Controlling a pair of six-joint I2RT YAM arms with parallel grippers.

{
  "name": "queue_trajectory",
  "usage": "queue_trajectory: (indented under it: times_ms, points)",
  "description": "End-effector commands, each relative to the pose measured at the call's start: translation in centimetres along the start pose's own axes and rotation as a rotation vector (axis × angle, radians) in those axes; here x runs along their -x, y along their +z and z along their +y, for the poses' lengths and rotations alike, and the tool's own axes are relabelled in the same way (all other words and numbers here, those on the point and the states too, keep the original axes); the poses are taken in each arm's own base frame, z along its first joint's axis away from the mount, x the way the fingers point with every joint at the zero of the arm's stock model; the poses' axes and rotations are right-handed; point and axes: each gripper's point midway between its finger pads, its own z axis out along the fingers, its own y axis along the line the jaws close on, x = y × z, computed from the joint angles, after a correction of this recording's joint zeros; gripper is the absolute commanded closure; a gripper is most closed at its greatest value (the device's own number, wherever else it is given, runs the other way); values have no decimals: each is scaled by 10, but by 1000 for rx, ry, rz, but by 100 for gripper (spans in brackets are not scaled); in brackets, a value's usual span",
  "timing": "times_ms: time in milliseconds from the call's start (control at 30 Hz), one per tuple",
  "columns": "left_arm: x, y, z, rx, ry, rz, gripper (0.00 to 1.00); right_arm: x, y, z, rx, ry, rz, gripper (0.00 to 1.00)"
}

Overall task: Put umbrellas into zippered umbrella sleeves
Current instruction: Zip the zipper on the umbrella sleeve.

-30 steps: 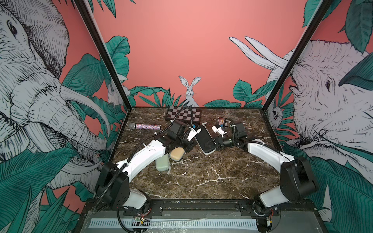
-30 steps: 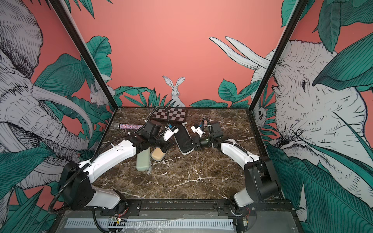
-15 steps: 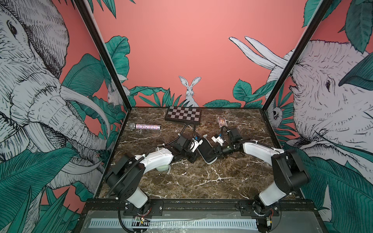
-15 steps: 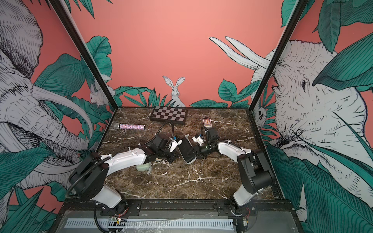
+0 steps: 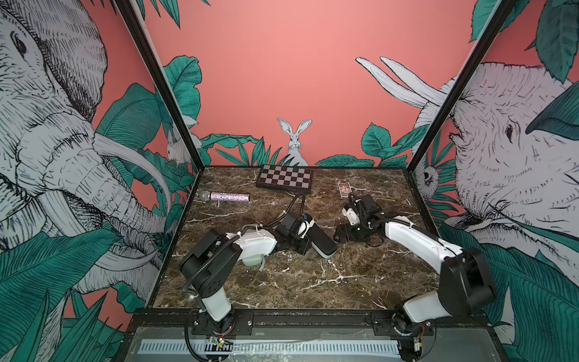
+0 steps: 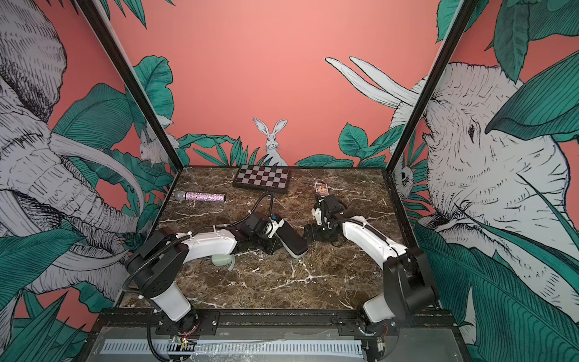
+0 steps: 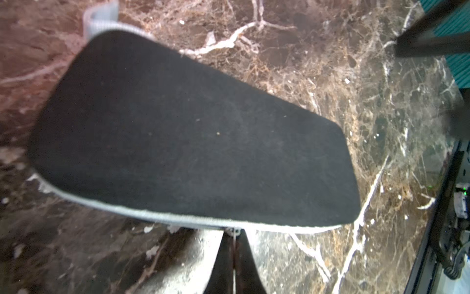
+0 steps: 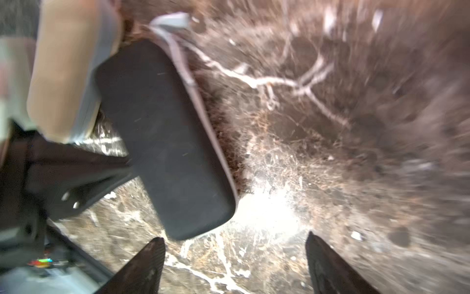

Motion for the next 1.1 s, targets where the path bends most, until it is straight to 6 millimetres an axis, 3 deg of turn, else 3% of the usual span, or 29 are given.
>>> queue_trajectory:
  times_ms: [0, 100, 233, 367, 633, 833, 1067]
  points:
    - [17, -5, -8, -28, -32, -42, 100, -26, 7, 4, -154, -234, 34, 12]
    - [26, -14, -15, -44, -22, -67, 100, -13, 19, 22, -130, -352, -8, 2]
    - [26, -22, -19, -51, -11, -69, 100, -5, 44, 40, -52, -465, 14, 1]
    - [17, -15, -16, -53, -16, -43, 100, 0, 66, 38, -70, -504, 40, 1]
    - [14, -8, -15, -57, 10, -10, 100, 9, 91, 27, -126, -521, 82, 1]
    - [14, -10, -3, -12, 20, 6, 100, 2, 100, 32, -59, -516, 128, 17]
    - [44, -46, 17, 103, 76, -19, 100, 3, 82, 35, -50, -508, 32, 42]
